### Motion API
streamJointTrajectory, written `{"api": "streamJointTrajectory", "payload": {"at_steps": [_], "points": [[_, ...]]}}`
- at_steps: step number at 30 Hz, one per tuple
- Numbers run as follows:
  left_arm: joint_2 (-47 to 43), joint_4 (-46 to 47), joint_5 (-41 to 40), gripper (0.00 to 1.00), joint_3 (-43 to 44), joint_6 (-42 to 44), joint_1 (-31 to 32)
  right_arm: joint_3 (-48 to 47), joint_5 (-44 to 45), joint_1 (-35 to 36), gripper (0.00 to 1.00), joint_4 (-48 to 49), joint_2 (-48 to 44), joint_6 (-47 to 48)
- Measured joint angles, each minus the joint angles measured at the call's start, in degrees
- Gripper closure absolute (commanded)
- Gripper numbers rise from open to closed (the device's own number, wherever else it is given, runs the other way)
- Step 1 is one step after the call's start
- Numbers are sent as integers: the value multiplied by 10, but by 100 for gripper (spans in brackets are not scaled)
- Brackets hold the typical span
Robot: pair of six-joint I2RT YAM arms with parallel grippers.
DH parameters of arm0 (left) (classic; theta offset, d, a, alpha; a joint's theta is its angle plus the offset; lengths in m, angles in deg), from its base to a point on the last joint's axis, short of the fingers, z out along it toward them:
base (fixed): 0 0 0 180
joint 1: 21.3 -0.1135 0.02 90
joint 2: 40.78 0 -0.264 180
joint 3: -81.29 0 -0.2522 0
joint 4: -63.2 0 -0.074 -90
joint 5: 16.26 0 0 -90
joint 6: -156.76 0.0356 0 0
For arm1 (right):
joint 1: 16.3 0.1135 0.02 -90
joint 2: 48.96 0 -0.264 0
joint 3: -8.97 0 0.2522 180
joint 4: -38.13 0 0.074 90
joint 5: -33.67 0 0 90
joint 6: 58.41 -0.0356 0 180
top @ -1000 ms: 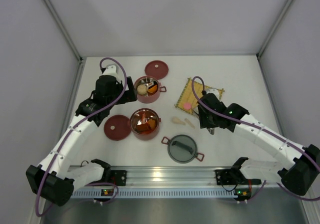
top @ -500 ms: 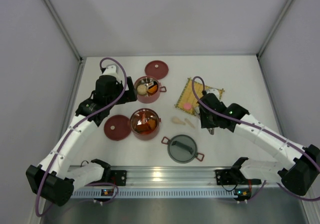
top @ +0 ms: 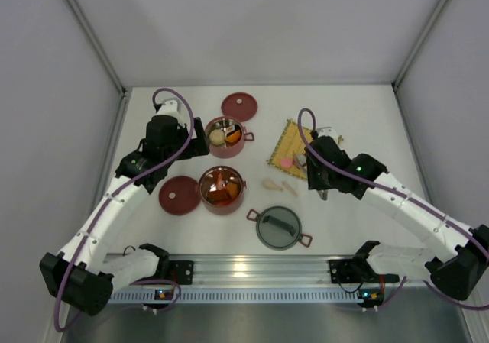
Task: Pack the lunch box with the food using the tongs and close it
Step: Pick up the fake food from the plate, then place the fake food in the packing box.
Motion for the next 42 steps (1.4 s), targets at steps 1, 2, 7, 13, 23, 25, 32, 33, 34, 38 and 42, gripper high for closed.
{"api": "streamJointTrajectory", "payload": {"at_steps": [1, 2, 7, 13, 23, 25, 32, 33, 34, 38, 42], "points": [[0, 0, 0, 1, 0, 0, 0, -12, 2, 0, 74, -1, 1, 2], [0, 0, 0, 1, 0, 0, 0, -24, 3, 0, 75, -1, 2, 3], [0, 0, 0, 1, 0, 0, 0, -107, 3, -2, 75, 0, 37, 18], [0, 0, -2, 1, 0, 0, 0, -230, -30, -2, 77, 18, 138, 42], [0, -1, -7, 1, 0, 0, 0, -412, -94, 21, 77, 47, 338, 64], [0, -1, -8, 1, 0, 0, 0, -431, -105, 31, 77, 47, 361, 67], [0, -1, -11, 1, 0, 0, 0, -467, -126, 63, 77, 59, 422, 68], [0, -1, -11, 1, 0, 0, 0, -467, -126, 67, 77, 58, 426, 68], [0, -1, -11, 1, 0, 0, 0, -467, -126, 70, 77, 58, 429, 68], [0, -1, -11, 1, 0, 0, 0, -467, -124, 76, 75, 59, 431, 68], [0, -1, -11, 1, 0, 0, 0, -466, -118, 76, 73, 60, 431, 68]]}}
